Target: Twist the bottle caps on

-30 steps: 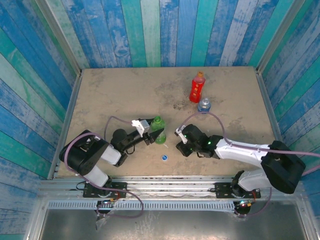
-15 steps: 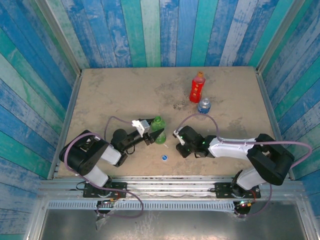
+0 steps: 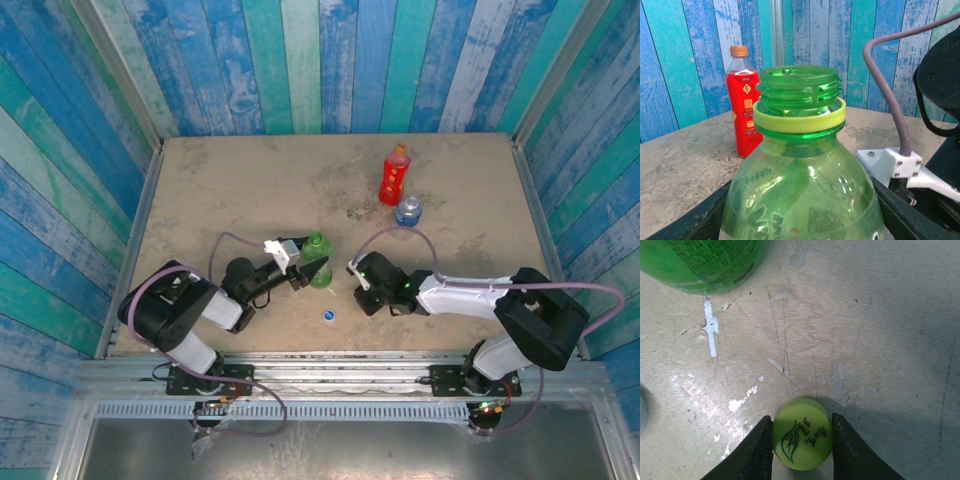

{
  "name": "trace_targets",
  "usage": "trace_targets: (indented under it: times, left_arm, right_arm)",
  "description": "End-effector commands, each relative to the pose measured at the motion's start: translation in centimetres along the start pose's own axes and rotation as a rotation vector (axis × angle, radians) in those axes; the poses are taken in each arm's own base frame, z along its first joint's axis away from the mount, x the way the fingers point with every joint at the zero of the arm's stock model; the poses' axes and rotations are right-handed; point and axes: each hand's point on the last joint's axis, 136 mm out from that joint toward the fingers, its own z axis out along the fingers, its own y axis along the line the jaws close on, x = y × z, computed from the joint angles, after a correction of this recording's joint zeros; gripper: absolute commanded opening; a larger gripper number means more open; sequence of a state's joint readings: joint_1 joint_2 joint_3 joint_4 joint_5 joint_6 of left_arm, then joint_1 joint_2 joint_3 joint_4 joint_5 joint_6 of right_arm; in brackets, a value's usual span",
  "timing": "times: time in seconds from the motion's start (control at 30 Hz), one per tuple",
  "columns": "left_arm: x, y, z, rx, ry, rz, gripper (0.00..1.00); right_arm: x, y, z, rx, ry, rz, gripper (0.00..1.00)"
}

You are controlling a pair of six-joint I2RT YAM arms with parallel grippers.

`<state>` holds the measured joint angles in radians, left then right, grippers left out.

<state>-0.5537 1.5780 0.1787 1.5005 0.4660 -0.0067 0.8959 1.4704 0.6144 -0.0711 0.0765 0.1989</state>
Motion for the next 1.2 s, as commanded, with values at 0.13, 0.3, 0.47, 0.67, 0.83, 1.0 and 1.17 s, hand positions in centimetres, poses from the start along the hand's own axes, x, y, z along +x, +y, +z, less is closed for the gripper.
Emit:
trace_targets:
  times: [0.13,0.3,0.47,0.67,0.83,1.0,1.17]
  left_arm:
    - [0.8,-0.5,0.0,0.023,0.042,0.003,0.62]
    - [0.9,-0.5,0.0,0.024,0.045,0.003,0.62]
    - [0.9,-0.6,0.0,0.031,0.044,0.004,0.62]
    - [1.0,-0.7,0.1,0.039,0.044,0.005,0.62]
    - [1.4,-0.7,0.1,0.041,0.067,0.013,0.62]
    - [1.5,-0.7,0.1,0.043,0.07,0.016,0.62]
    - [1.4,-0.7,0.0,0.042,0.071,0.021,0.62]
  right_arm:
    - [-4.8,0.5,-5.0,-0.011,-0.135,-0.003,0.3]
    - [-8.2,1.5,-9.1,-0.06,-0.23,-0.037,0.31]
    - [-11.6,2.9,-12.9,-0.129,-0.315,-0.083,0.32]
    - [-15.7,5.0,-15.7,-0.209,-0.422,-0.164,0.32]
    - [-17.8,6.2,-15.7,-0.241,-0.432,-0.202,0.32]
    - [-19.0,7.1,-14.8,-0.264,-0.412,-0.237,0.32]
    - [-19.0,7.0,-13.4,-0.249,-0.373,-0.249,0.32]
